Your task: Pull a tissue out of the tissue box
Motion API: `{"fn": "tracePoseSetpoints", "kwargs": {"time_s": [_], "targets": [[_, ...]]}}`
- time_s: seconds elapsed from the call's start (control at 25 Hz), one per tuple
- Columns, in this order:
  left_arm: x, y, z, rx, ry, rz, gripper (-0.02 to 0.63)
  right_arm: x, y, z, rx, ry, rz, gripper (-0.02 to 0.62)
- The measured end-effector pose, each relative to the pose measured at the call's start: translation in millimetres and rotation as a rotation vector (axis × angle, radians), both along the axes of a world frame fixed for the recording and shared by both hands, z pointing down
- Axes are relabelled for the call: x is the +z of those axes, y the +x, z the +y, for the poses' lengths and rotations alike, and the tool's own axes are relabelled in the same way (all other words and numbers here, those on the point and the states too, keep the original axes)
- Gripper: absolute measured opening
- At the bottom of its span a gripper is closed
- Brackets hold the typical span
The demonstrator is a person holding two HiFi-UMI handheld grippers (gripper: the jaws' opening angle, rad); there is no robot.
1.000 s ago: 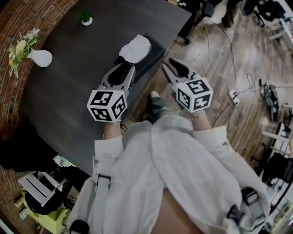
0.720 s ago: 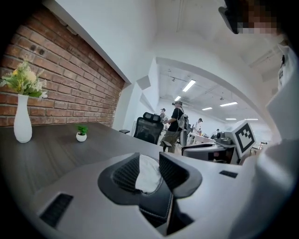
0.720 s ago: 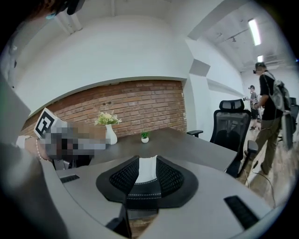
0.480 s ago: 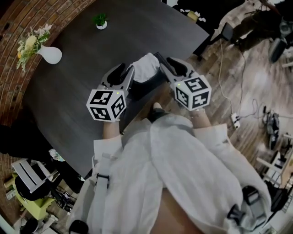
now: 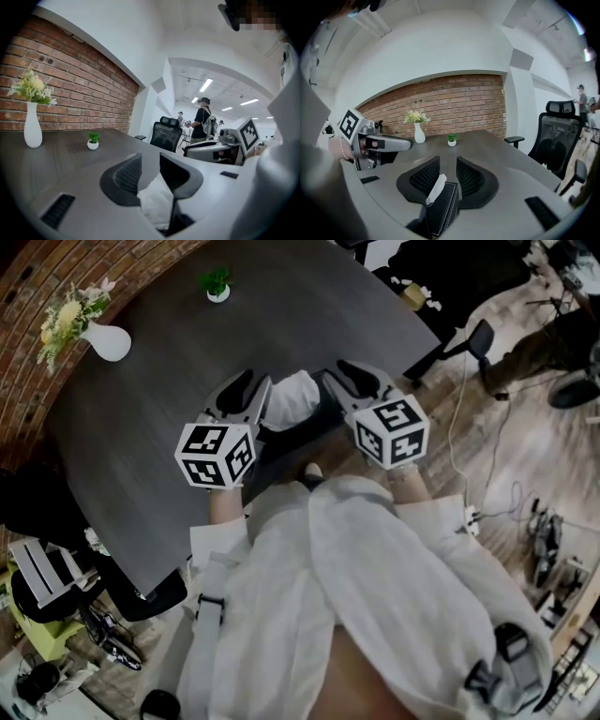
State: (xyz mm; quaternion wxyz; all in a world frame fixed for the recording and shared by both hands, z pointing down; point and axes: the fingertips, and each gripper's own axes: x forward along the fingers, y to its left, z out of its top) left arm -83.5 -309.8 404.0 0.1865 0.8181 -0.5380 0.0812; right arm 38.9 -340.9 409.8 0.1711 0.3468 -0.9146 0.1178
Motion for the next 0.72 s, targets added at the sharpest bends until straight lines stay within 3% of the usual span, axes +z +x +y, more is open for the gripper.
{"fn": "tracePoseSetpoints", "kwargs": {"time_s": [0.28, 0.72], "targets": [[9, 16, 0, -0.008, -0.030, 0.011, 0.114, 19, 4, 2, -0.064, -0.052, -0.006, 0.098], [23, 10, 4, 0.048, -0.086, -0.007, 0.114, 30, -2, 13, -0.036, -0.084, -0.016, 0.098]]}}
